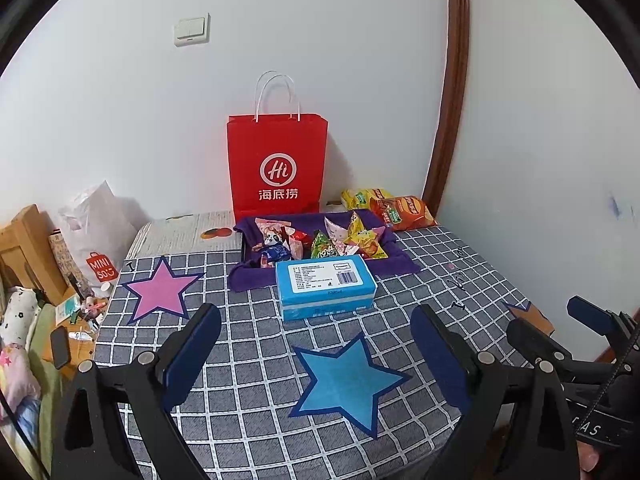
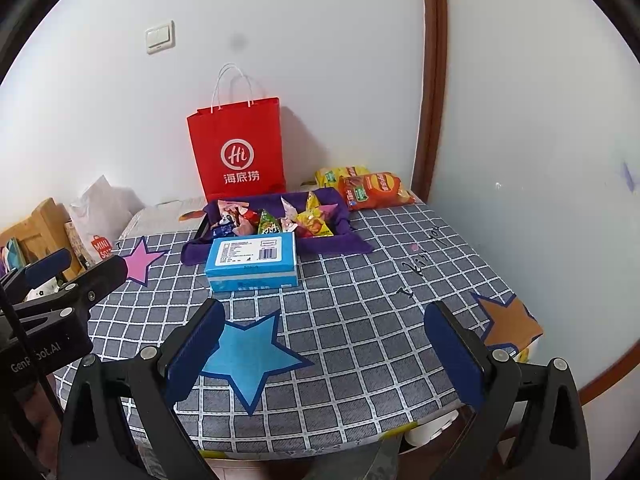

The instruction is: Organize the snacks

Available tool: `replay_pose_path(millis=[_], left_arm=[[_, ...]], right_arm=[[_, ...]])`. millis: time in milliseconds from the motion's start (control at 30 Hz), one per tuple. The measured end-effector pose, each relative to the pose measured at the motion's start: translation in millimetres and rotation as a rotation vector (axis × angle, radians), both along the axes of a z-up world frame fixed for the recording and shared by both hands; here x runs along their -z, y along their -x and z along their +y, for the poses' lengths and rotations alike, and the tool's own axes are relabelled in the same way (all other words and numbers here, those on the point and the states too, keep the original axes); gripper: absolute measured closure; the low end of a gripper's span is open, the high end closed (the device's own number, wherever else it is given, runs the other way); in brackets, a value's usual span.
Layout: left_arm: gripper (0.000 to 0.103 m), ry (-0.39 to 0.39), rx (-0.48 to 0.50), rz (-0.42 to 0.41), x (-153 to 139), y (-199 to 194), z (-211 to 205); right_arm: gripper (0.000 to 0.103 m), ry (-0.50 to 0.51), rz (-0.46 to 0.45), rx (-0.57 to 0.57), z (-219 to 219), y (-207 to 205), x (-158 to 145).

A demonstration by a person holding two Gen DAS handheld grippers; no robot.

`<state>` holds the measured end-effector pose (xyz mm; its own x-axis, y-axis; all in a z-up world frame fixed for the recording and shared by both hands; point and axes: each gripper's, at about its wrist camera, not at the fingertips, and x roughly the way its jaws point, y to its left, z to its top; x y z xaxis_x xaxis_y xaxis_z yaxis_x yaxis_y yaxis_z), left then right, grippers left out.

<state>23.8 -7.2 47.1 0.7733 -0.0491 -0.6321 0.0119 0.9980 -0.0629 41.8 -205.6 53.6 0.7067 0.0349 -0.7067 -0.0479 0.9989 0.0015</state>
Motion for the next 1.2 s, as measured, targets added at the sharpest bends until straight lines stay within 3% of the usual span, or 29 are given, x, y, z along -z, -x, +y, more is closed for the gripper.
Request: replay_pose_path(millis=[1200], left_arm=[[0.007, 0.003, 0.004, 0.003, 2.1, -2.1, 0.3]], right_arm=[[0.004, -0.015, -0.005, 0.003, -2.4, 1.2, -1.4]])
